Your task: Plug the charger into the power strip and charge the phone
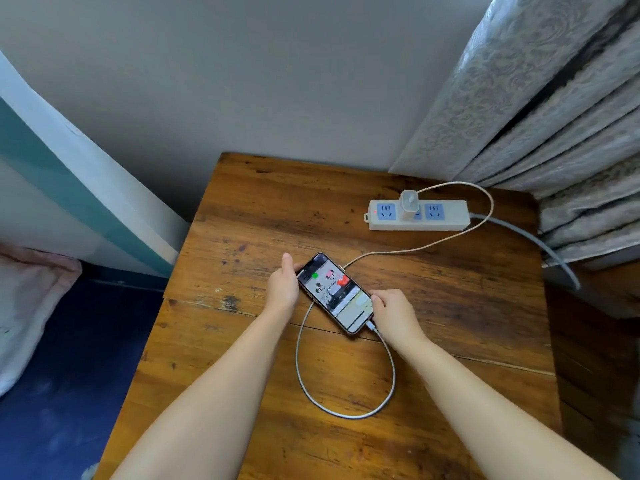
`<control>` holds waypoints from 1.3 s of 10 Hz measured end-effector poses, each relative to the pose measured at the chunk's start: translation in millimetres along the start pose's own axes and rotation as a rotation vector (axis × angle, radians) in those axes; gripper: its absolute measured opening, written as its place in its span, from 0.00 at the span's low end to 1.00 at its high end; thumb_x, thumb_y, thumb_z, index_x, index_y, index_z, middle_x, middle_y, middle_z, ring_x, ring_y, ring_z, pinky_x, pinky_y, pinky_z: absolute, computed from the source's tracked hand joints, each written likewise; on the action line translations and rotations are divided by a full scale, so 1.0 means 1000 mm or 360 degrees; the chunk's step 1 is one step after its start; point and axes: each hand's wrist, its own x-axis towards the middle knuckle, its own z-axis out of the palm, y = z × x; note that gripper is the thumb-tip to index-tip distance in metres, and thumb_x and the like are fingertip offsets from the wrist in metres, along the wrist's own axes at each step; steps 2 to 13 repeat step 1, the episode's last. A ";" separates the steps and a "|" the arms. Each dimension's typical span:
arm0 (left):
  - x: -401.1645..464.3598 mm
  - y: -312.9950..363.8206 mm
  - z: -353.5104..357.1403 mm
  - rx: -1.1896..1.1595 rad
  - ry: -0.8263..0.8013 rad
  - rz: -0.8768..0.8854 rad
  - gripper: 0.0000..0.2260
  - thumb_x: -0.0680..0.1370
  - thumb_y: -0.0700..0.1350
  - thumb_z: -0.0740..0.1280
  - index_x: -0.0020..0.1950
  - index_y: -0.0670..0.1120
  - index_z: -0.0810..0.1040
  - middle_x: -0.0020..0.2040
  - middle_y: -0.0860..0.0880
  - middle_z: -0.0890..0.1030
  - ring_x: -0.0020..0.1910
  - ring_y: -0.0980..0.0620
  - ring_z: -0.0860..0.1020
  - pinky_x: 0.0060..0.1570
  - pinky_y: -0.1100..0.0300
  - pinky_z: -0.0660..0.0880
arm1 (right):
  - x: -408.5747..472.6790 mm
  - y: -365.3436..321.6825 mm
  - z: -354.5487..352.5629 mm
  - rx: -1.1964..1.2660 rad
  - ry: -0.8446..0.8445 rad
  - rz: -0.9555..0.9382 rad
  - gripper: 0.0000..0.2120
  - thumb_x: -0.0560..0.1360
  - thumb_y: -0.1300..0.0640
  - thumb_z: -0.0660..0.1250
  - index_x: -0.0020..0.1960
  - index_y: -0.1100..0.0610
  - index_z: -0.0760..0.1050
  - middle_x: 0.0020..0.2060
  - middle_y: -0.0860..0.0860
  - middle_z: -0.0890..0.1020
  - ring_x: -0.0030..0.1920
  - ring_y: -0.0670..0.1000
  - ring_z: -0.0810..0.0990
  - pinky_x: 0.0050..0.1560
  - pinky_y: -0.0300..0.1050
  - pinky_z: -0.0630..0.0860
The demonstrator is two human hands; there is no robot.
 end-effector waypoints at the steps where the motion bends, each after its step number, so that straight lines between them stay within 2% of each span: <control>1: 0.001 0.000 -0.003 0.0019 0.0004 -0.0019 0.25 0.81 0.56 0.46 0.62 0.44 0.76 0.63 0.43 0.77 0.61 0.44 0.73 0.63 0.52 0.67 | -0.003 -0.002 0.002 0.0022 0.0095 0.0032 0.19 0.82 0.58 0.52 0.68 0.62 0.72 0.68 0.56 0.72 0.66 0.53 0.71 0.66 0.42 0.66; 13: 0.001 0.000 -0.003 0.0019 0.0004 -0.0019 0.25 0.81 0.56 0.46 0.62 0.44 0.76 0.63 0.43 0.77 0.61 0.44 0.73 0.63 0.52 0.67 | -0.003 -0.002 0.002 0.0022 0.0095 0.0032 0.19 0.82 0.58 0.52 0.68 0.62 0.72 0.68 0.56 0.72 0.66 0.53 0.71 0.66 0.42 0.66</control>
